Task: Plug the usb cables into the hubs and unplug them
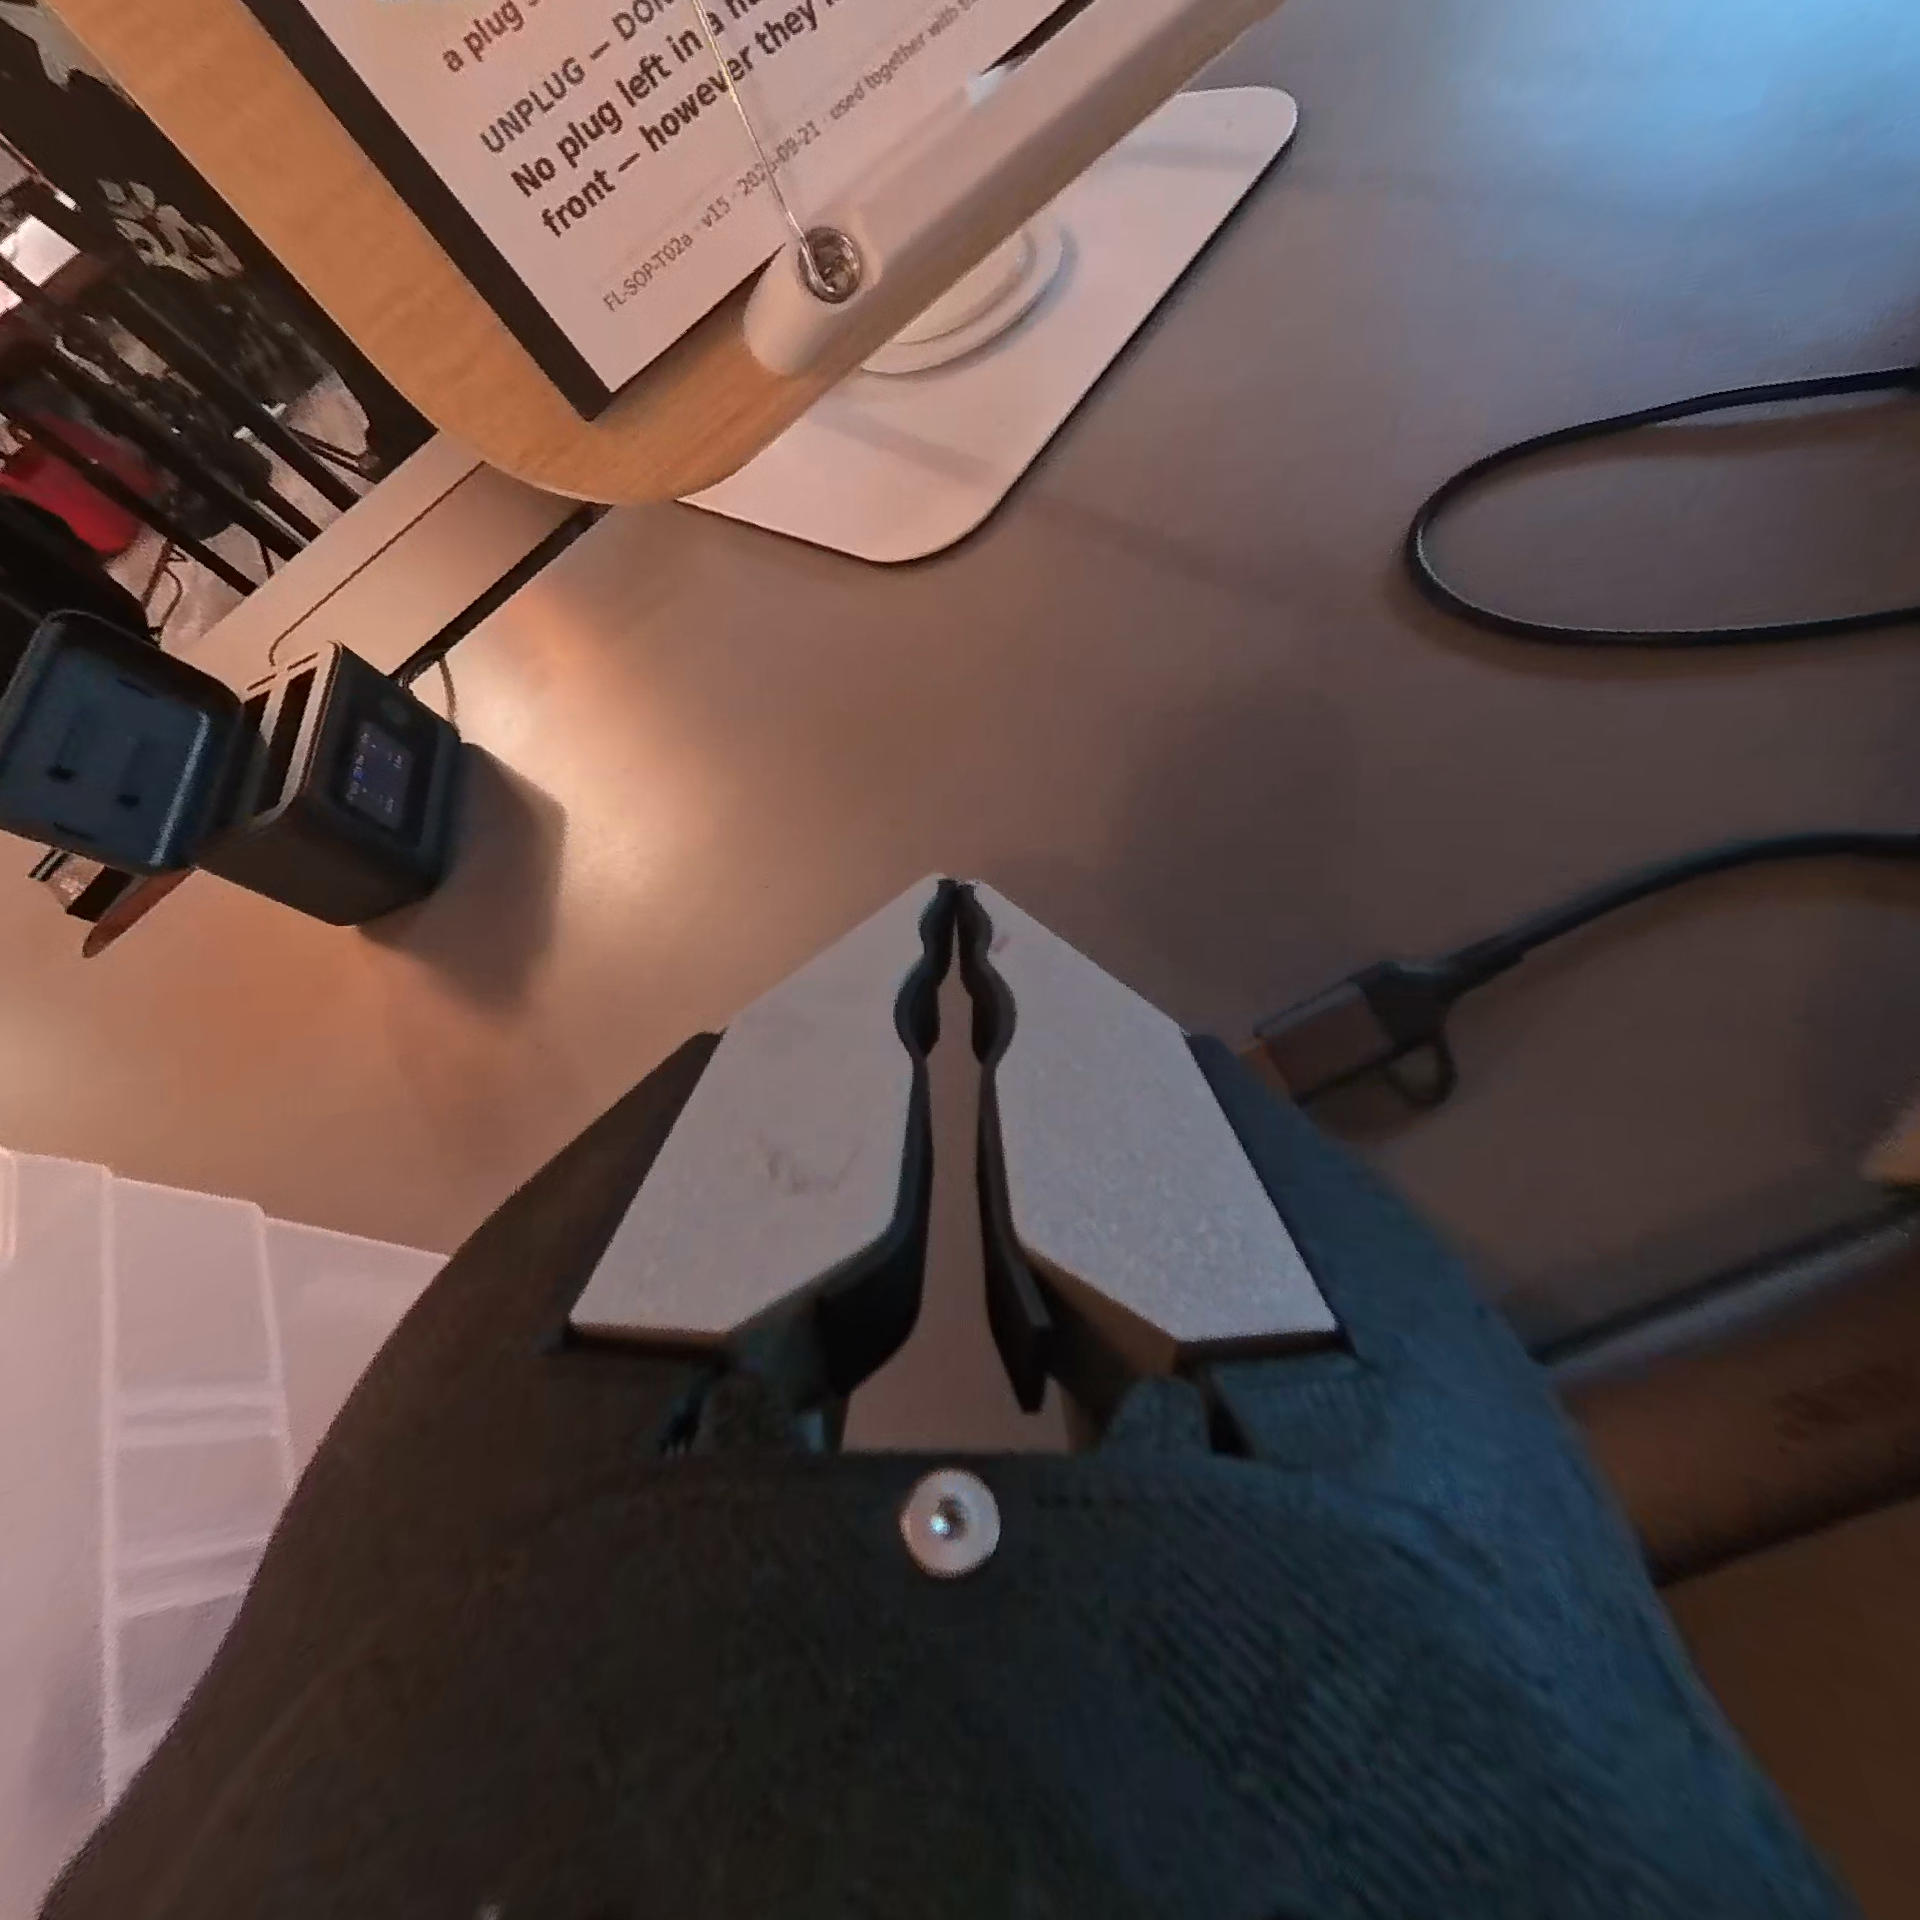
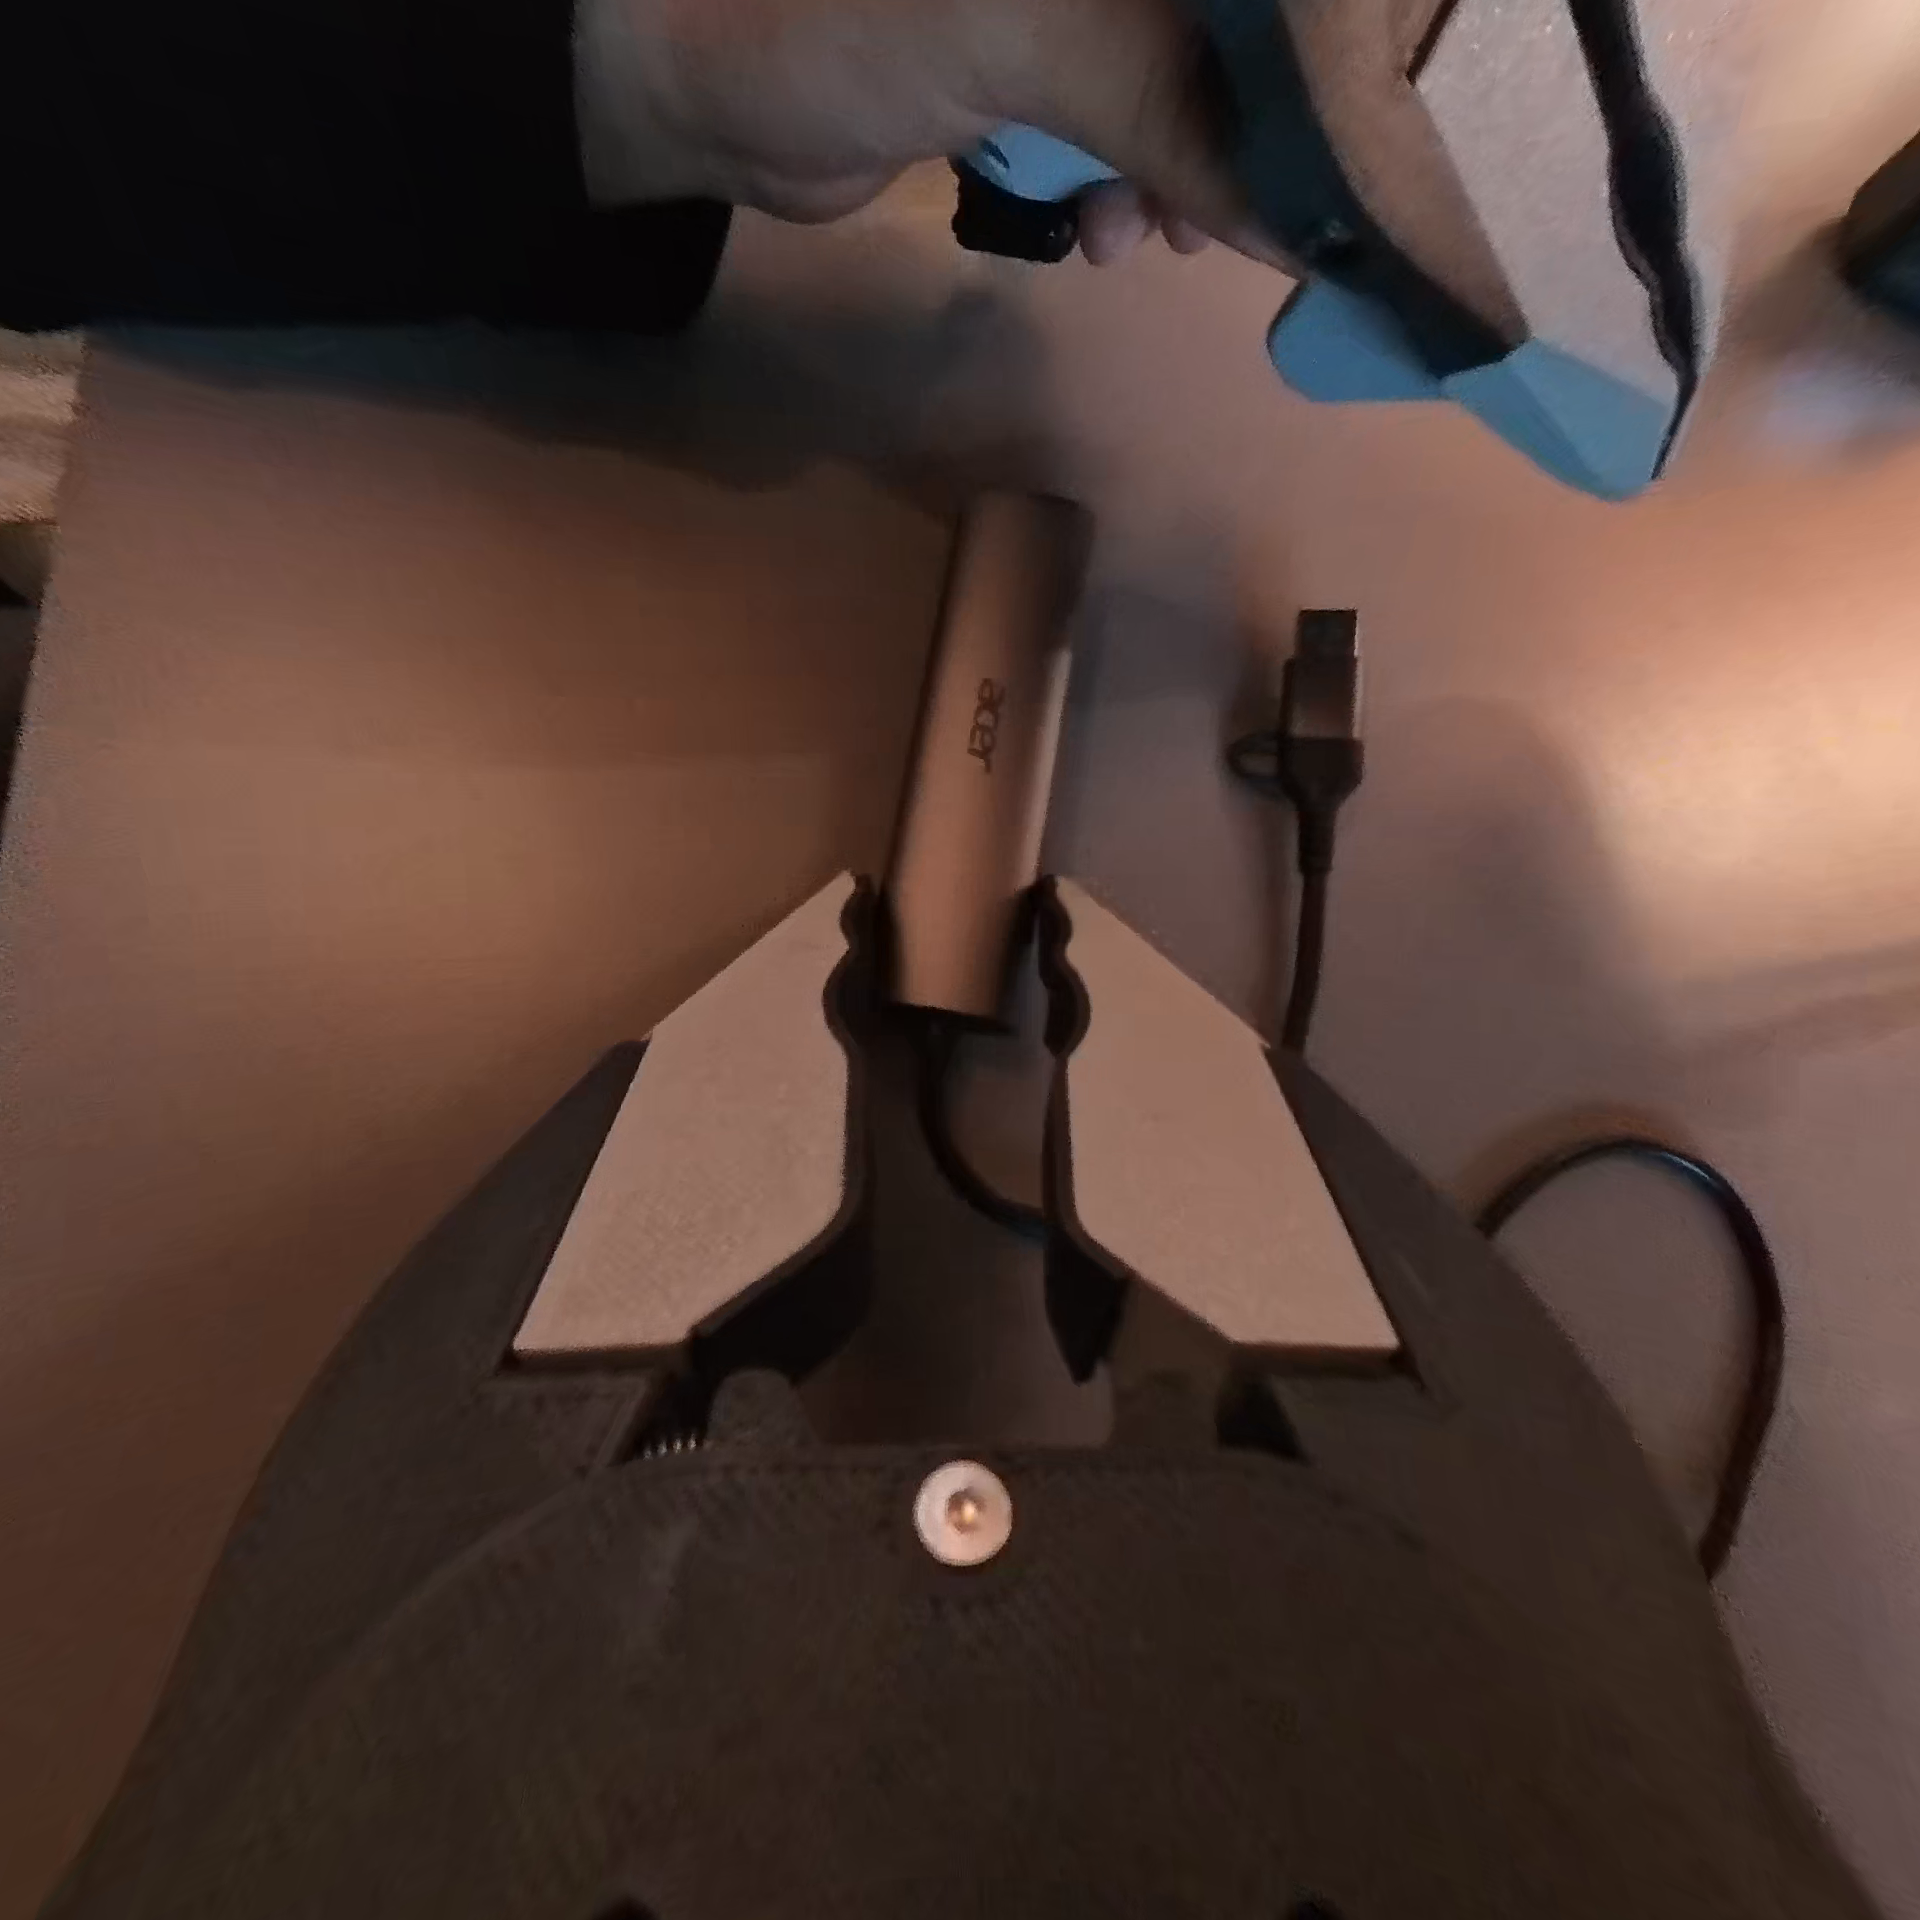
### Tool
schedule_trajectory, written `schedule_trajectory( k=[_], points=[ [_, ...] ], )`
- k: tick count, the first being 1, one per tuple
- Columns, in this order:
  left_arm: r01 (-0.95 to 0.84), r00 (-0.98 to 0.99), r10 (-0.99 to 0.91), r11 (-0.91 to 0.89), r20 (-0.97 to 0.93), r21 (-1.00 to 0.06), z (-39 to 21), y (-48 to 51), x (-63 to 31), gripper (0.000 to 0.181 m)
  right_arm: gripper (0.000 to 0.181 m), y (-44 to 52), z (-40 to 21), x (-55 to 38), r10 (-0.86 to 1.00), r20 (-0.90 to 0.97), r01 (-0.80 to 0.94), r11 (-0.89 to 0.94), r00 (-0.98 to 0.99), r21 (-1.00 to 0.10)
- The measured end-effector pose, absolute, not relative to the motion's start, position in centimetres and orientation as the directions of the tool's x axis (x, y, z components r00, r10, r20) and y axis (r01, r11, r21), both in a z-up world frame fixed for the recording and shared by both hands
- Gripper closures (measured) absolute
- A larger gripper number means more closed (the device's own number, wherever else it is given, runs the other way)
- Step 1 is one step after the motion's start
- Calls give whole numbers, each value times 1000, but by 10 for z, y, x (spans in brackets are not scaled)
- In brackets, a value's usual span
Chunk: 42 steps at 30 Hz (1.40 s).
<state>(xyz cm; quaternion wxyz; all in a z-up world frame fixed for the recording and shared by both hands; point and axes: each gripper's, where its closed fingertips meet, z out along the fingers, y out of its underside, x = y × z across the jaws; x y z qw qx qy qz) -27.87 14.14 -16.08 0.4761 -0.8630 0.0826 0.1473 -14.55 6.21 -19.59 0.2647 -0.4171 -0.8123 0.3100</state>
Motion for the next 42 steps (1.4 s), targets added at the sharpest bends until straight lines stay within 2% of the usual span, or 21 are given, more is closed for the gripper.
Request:
schedule_trajectory(
  k=[3,7,9,12,13,17,21,23,25,27,29,32,36,38,42],
  points=[
    [-292,942,-17,-530,-334,-796,-161,142,-276,181,152,66,-196,-145,841,114,533,434,-529,-726],
    [-312,926,35,-492,-376,-813,-148,139,-283,178,154,100,-179,-151,872,147,512,402,-467,-759],
    [-298,939,20,-454,-344,-840,-142,138,-278,167,154,118,-163,-149,899,88,501,318,-429,-805],
    [-321,946,-86,-399,-314,-859,-138,143,-256,128,154,138,-135,-140,916,-31,452,168,-399,-876],
    [-356,934,-124,-390,-334,-849,-139,144,-247,120,154,144,-128,-137,916,-60,436,130,-397,-891],
    [-549,833,-255,-280,-490,-787,-139,145,-206,114,154,155,-118,-127,904,-126,417,62,-409,-907],
    [-658,749,-267,-203,-606,-725,-135,147,-181,110,154,144,-128,-121,859,-134,455,124,-494,-882],
    [-719,692,-275,-189,-667,-668,-138,146,-171,119,154,137,-138,-118,837,-115,481,190,-535,-856],
    [-809,587,-282,-171,-759,-562,-144,144,-165,150,154,139,-140,-121,845,-83,474,213,-529,-854],
    [-864,503,-285,-164,-816,-476,-149,142,-165,158,155,143,-138,-124,852,-93,474,194,-516,-859],
    [-853,523,-293,-163,-801,-497,-147,142,-164,162,157,151,-136,-126,871,-91,472,171,-483,-865],
    [-794,605,-320,-170,-729,-584,-142,140,-158,166,166,167,-128,-130,908,-25,428,174,-419,-887],
    [-787,616,-295,-179,-730,-591,-136,140,-160,167,164,179,-126,-135,942,18,425,168,-335,-890],
    [-770,635,-279,-163,-720,-616,-130,139,-159,167,174,191,-137,-135,959,75,477,203,-274,-855],
    [-737,675,-263,-189,-689,-649,-129,139,-171,167,168,191,-141,-136,955,140,478,255,-262,-841]
  ],
)
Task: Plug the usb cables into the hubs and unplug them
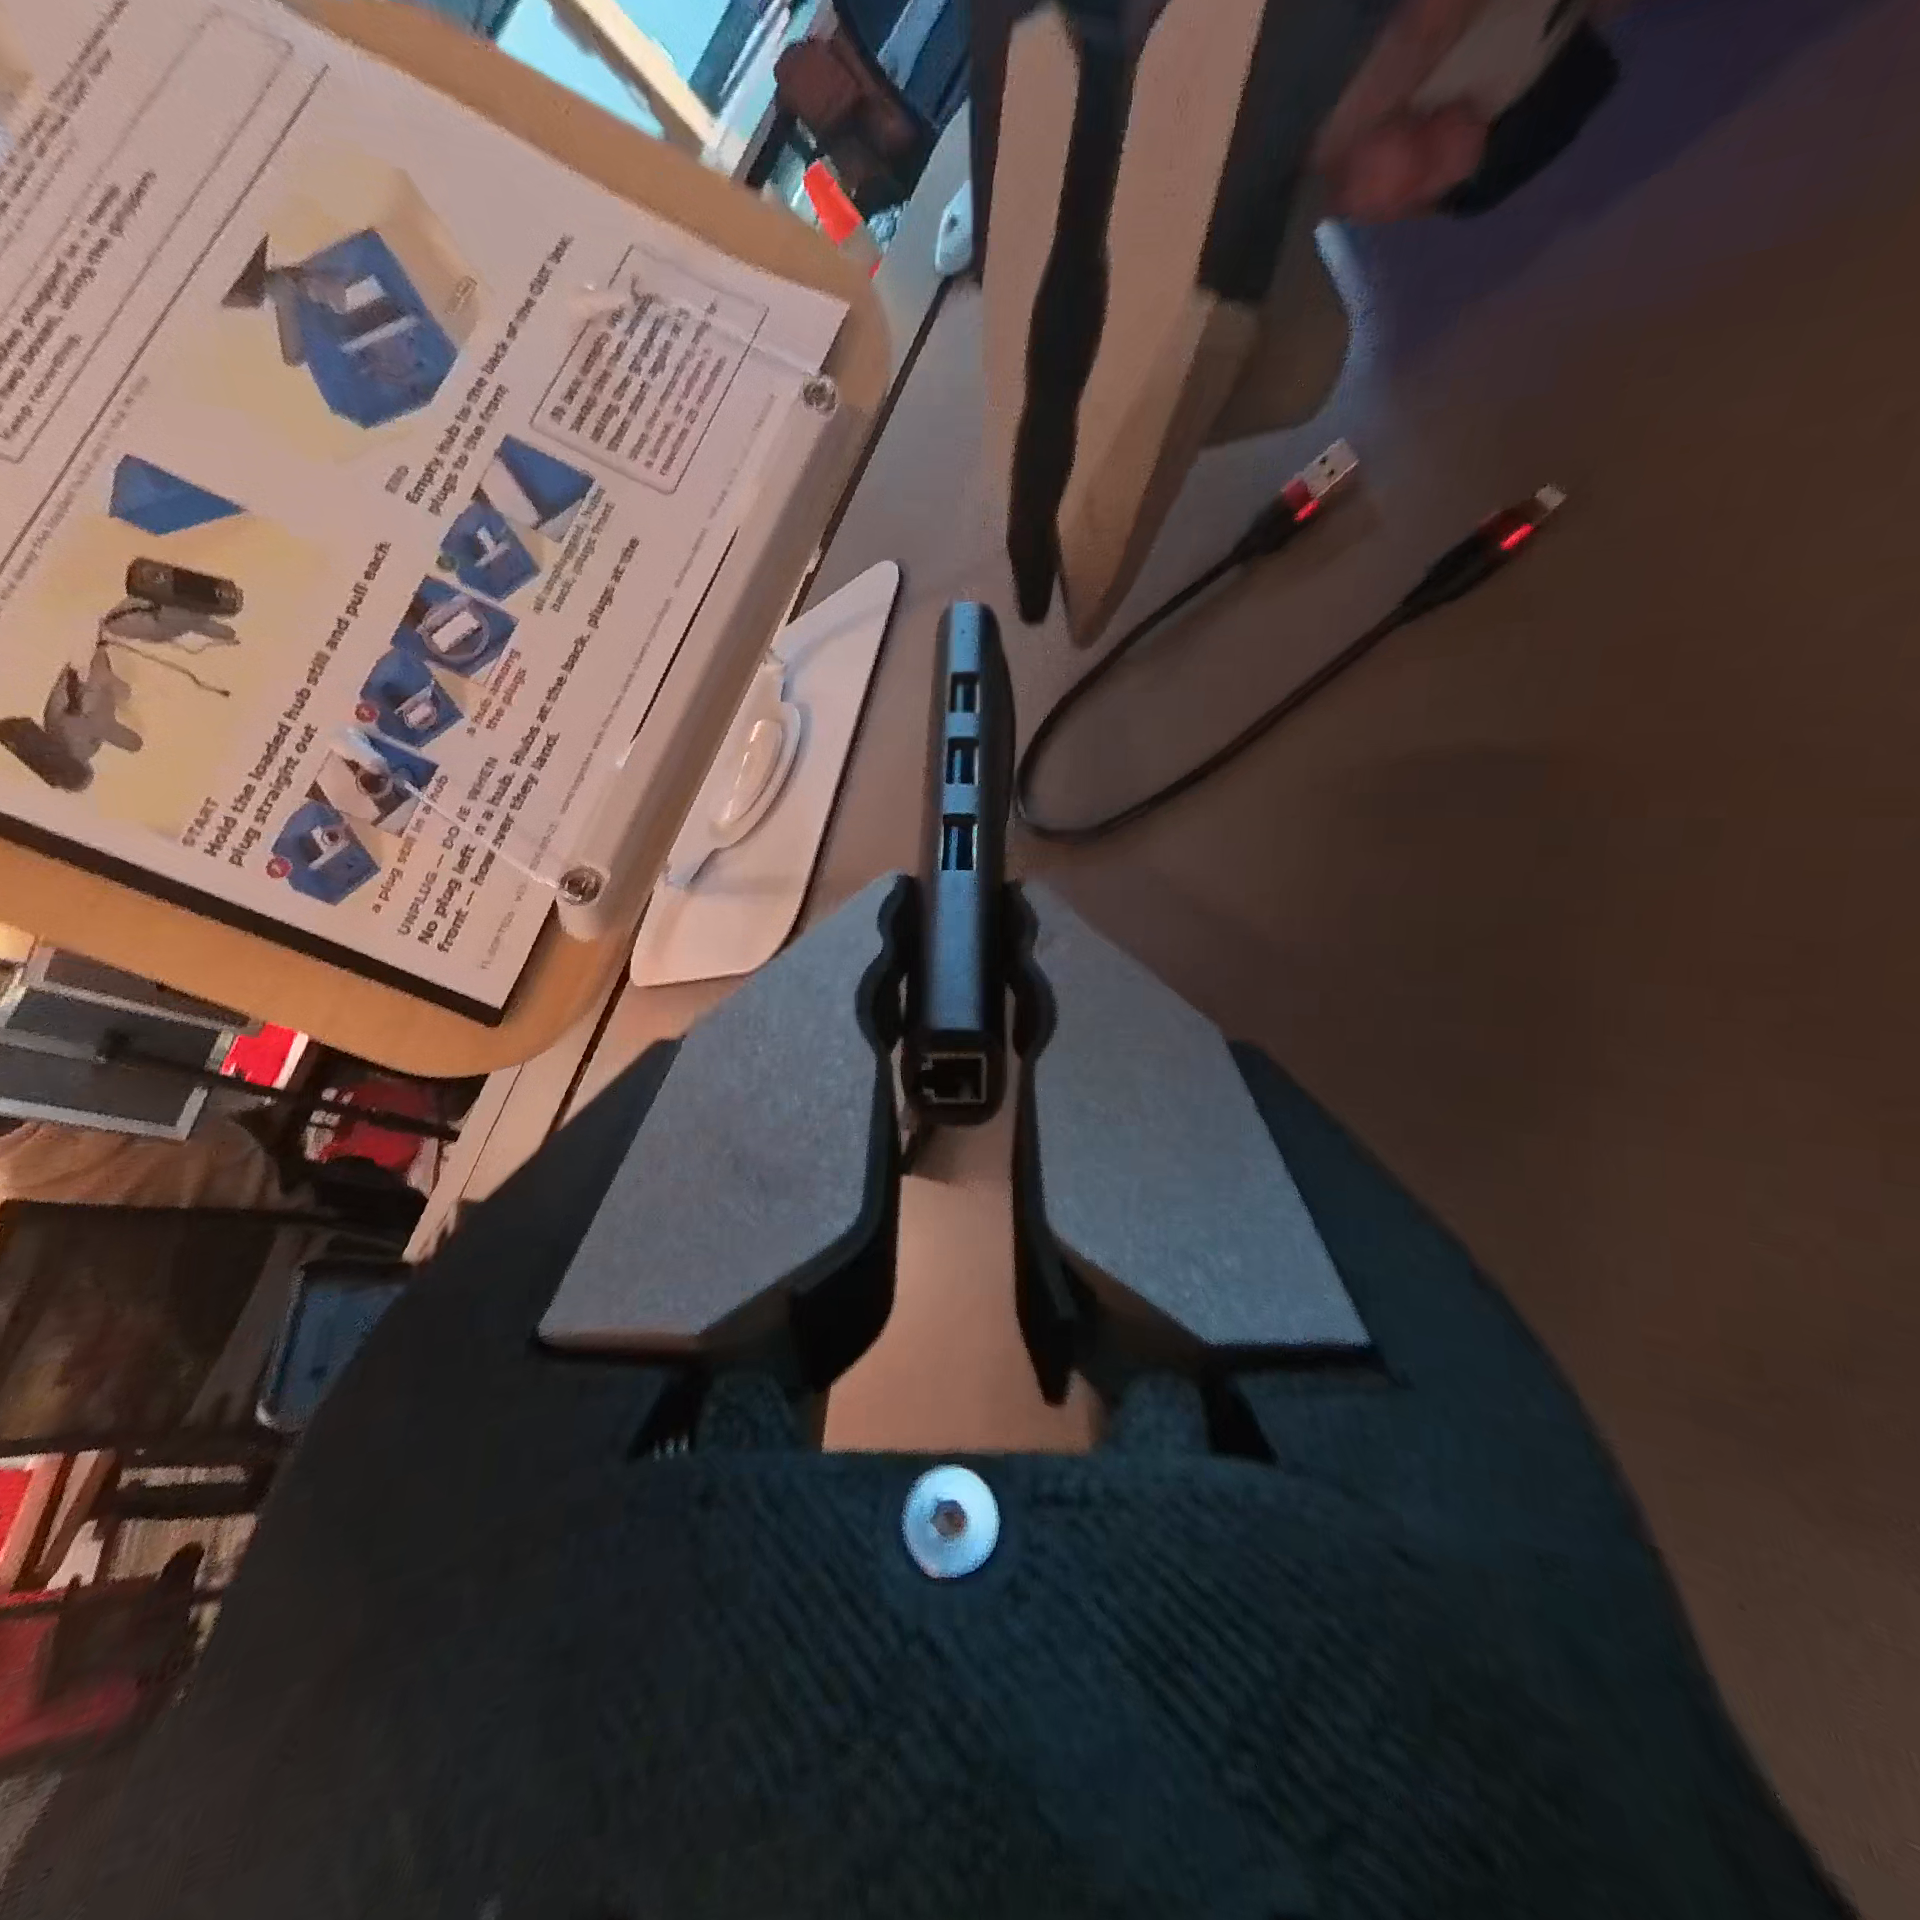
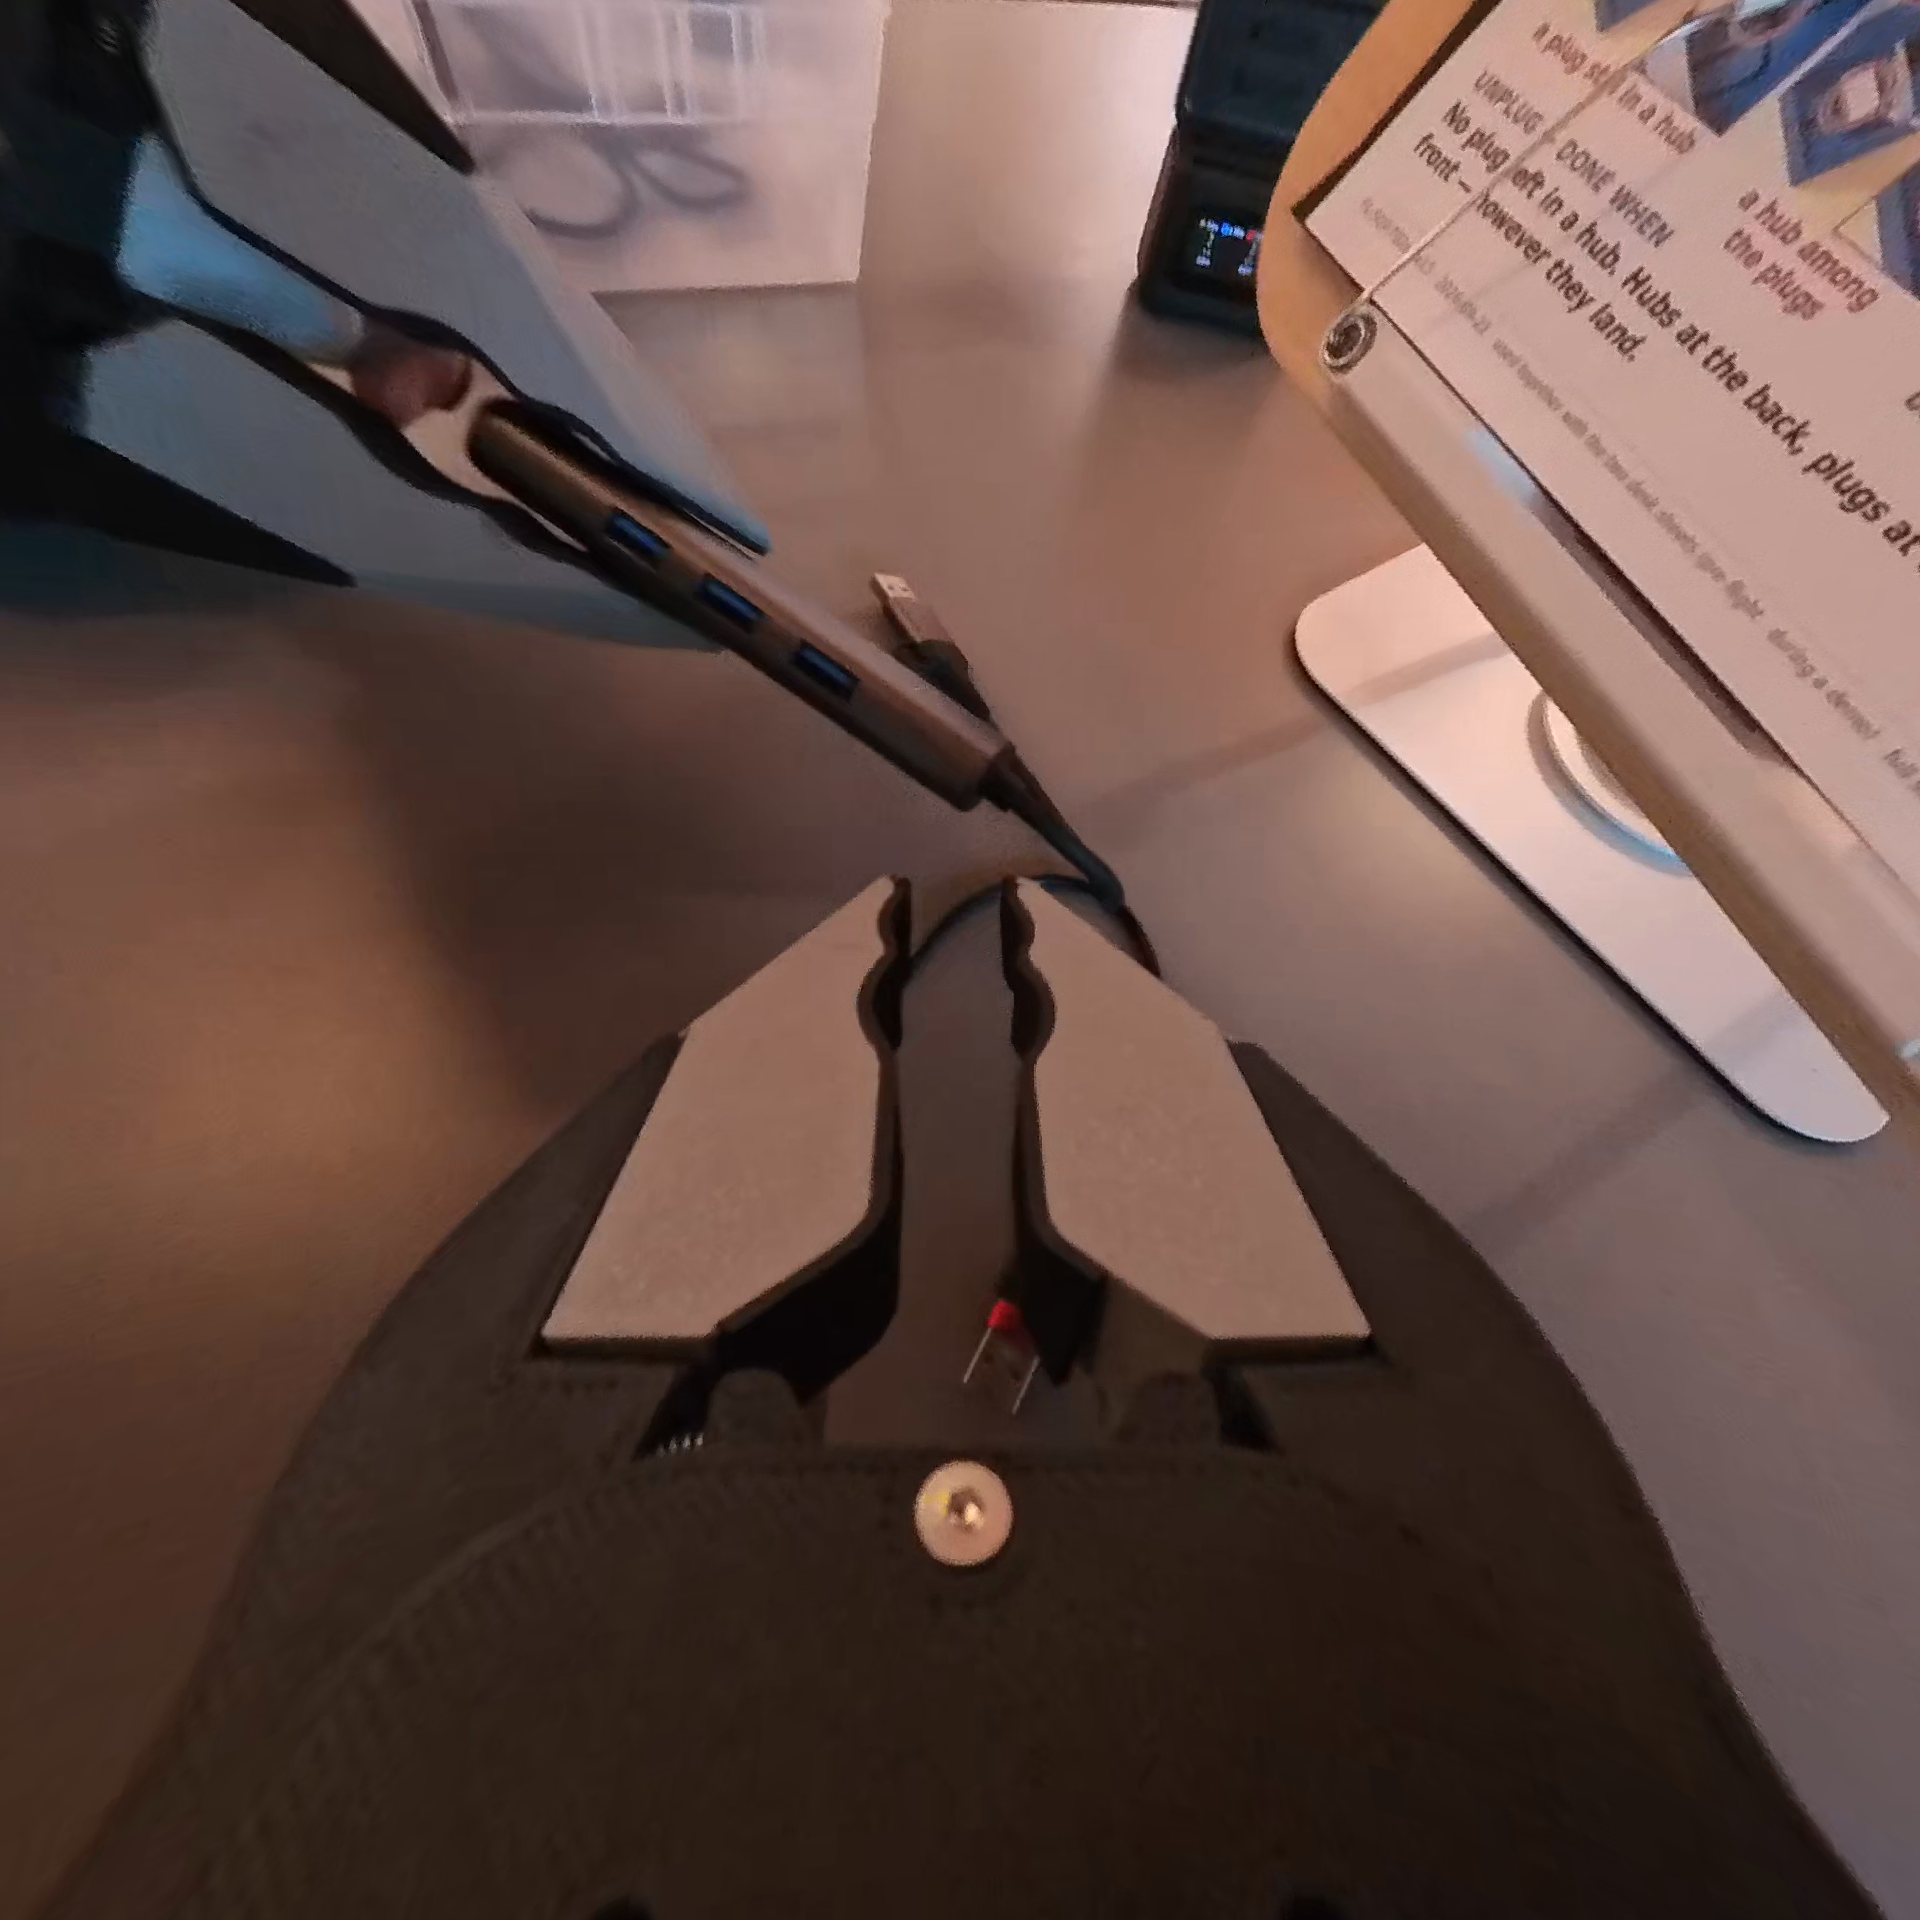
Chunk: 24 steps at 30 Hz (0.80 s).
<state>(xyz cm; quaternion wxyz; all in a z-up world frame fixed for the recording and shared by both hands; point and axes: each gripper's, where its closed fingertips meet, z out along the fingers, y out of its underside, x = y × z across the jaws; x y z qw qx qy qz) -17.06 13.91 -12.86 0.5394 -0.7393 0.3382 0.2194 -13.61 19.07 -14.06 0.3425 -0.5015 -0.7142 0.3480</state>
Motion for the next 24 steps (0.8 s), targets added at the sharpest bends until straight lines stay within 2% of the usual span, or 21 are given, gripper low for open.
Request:
schedule_trajectory(
  k=[4,6,7,13,16,24],
  points=[
    [-752,658,-276,-209,-700,-625,-135,140,-172,168,165,190,-130,-135,946,205,444,301,-251,-844],
    [-764,644,-292,-190,-707,-617,-135,139,-165,168,170,186,-131,-136,936,233,433,332,-265,-838],
    [-770,636,-300,-176,-711,-613,-134,138,-160,167,175,185,-135,-137,932,243,443,343,-267,-829],
    [-760,633,-319,-85,-705,-644,-119,132,-139,167,176,180,-153,-146,915,300,479,398,-270,-782],
    [-774,625,-283,-105,-727,-625,-118,135,-146,167,176,179,-154,-144,914,289,496,399,-286,-771],
    [-771,628,-279,-97,-727,-629,-117,134,-146,167,181,174,-125,-141,942,177,385,281,-284,-879]
  ],
)
